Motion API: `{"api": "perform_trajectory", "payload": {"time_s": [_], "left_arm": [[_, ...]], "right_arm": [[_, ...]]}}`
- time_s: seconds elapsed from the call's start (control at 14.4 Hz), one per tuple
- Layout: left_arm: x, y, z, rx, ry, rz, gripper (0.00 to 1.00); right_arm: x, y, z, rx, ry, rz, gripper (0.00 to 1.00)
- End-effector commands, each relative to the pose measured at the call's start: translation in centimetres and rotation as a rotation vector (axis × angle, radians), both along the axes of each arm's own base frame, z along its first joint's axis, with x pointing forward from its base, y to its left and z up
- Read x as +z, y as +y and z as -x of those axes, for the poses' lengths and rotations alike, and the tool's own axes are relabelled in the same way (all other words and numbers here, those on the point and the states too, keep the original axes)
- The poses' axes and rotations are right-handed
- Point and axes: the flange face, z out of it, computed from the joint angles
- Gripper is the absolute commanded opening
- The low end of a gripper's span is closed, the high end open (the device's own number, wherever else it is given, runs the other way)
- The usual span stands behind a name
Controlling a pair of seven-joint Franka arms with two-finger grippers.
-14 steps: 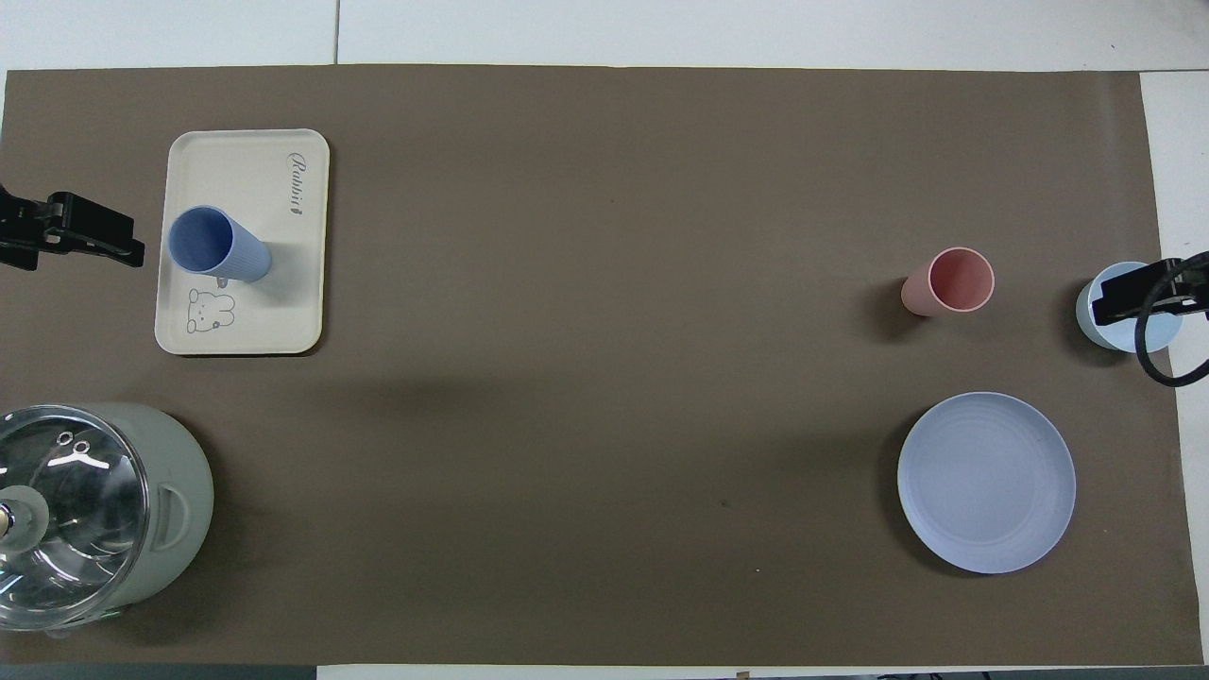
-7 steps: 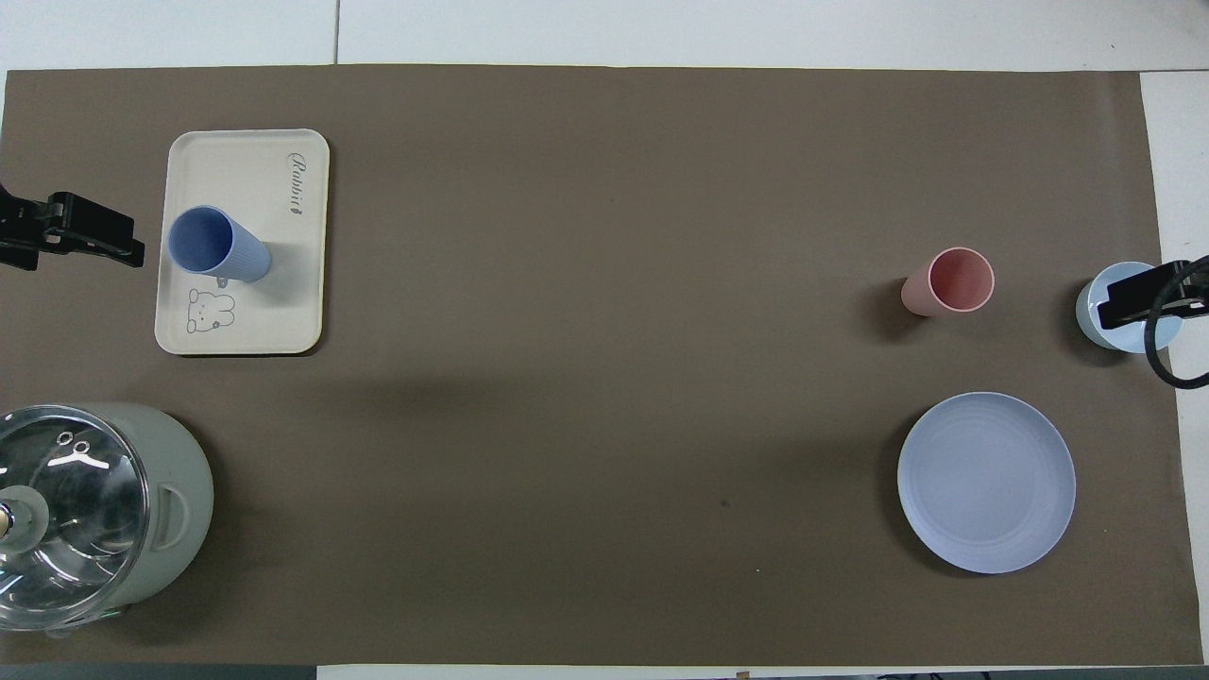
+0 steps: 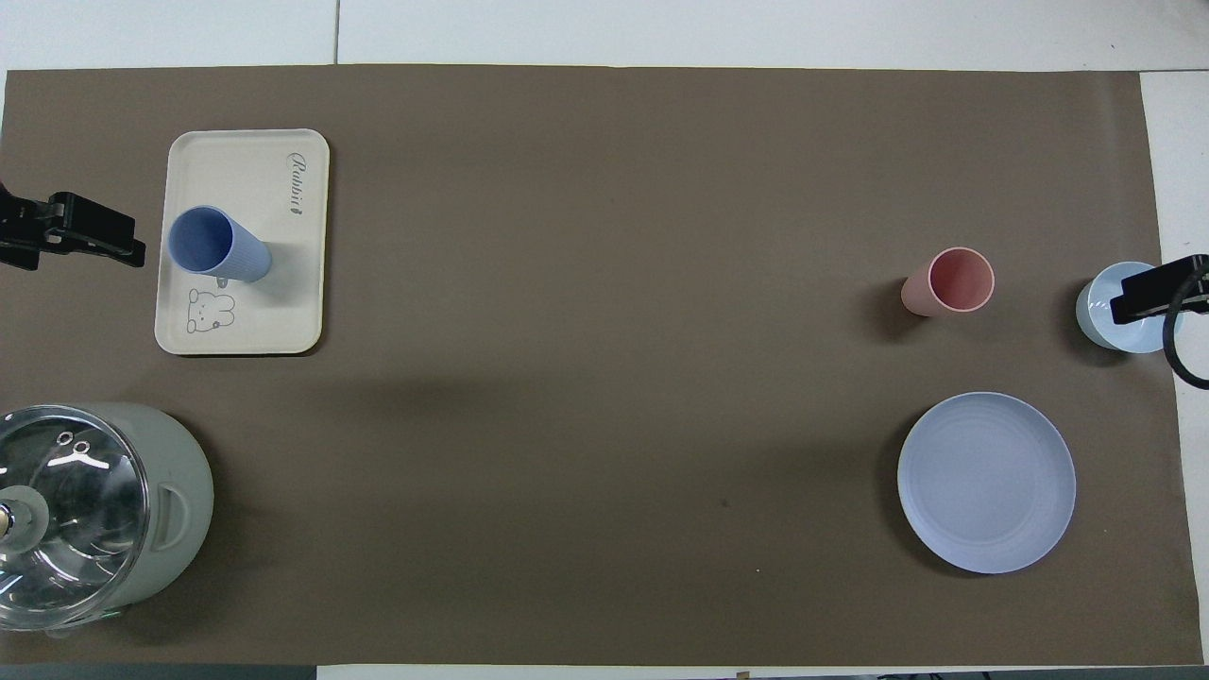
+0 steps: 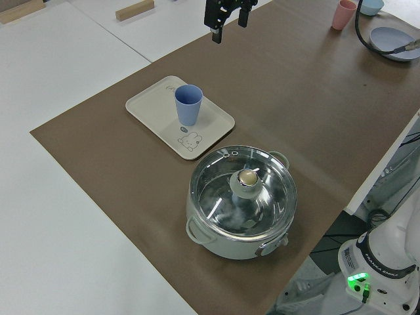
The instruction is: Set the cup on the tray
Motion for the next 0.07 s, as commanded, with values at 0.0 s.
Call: {"api": "perform_trajectory", "payload": {"time_s": [0.0], "left_arm": [[0.16,-0.01,0.72,-0.002,-0.011,0.007,1.00]], "right_arm": [[0.16,-0.31,-0.05,-0.007,0.009,0.005,1.00]]}}
